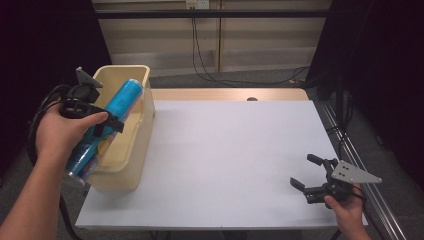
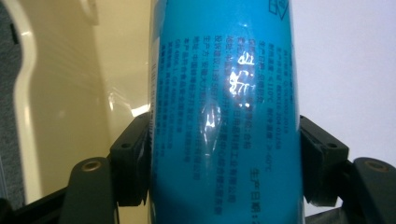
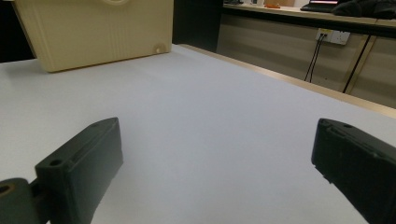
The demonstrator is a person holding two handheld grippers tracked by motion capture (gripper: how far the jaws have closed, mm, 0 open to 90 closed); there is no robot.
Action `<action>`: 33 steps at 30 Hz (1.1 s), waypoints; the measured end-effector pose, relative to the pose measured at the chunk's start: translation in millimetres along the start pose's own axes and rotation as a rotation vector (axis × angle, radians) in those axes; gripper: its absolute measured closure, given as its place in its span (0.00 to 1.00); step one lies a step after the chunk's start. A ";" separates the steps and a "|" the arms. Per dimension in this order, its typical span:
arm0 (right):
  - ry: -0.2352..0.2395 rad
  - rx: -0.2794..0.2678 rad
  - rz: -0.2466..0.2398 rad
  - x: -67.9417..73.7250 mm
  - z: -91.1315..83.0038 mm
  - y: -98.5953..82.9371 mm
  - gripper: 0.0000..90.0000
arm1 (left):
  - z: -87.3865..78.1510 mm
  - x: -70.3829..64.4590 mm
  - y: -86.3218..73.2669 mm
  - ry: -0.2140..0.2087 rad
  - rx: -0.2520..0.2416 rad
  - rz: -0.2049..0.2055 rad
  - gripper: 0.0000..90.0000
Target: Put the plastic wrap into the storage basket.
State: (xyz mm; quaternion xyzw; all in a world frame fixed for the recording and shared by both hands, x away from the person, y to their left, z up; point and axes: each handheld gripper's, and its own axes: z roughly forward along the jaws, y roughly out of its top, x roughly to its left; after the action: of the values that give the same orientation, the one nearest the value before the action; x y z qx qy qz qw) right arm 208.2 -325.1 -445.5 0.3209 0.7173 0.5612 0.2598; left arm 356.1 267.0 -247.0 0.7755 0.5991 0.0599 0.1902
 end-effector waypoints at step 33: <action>0.003 -0.001 0.000 0.0 -0.6 -0.2 0.02 | 35.2 13.1 -0.3 0.024 0.040 -0.104 0.35</action>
State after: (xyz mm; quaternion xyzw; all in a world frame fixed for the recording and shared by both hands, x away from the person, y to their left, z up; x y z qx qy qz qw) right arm 207.7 -325.6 -445.6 0.3200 0.7175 0.5620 0.2585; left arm 370.7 271.6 -281.3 0.7464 0.6417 0.0470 0.1703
